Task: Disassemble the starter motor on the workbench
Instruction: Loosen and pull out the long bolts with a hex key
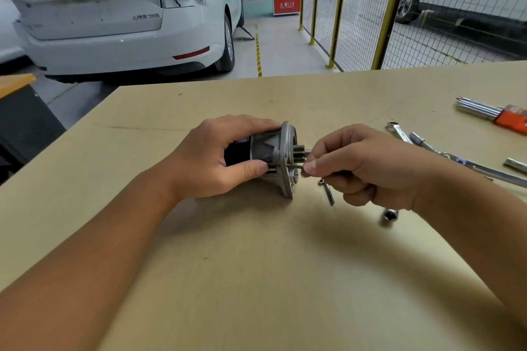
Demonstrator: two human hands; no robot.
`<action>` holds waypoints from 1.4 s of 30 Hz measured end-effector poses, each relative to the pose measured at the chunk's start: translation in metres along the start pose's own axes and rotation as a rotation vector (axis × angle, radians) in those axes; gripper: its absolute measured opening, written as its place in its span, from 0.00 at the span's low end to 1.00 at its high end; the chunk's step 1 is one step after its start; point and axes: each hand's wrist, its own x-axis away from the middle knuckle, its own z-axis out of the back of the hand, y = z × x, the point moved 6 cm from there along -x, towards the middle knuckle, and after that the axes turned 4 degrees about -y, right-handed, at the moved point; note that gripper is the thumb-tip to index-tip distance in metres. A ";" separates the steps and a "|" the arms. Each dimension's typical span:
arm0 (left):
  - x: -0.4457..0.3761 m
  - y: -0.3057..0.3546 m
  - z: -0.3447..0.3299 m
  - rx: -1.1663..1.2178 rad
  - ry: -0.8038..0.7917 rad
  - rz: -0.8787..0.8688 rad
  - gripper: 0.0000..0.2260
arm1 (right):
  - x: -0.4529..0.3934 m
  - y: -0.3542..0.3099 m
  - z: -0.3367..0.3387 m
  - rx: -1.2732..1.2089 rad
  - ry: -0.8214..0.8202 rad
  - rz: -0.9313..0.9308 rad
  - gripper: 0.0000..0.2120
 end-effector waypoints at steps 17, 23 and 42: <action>0.007 -0.005 0.000 -0.082 0.043 0.075 0.24 | 0.004 -0.022 0.000 0.544 0.253 0.326 0.07; 0.007 -0.007 0.000 -0.075 0.048 0.074 0.29 | 0.004 -0.020 0.000 0.433 0.161 0.340 0.06; 0.007 0.001 -0.002 -0.178 -0.011 0.069 0.42 | 0.005 -0.021 -0.002 0.497 0.182 0.292 0.06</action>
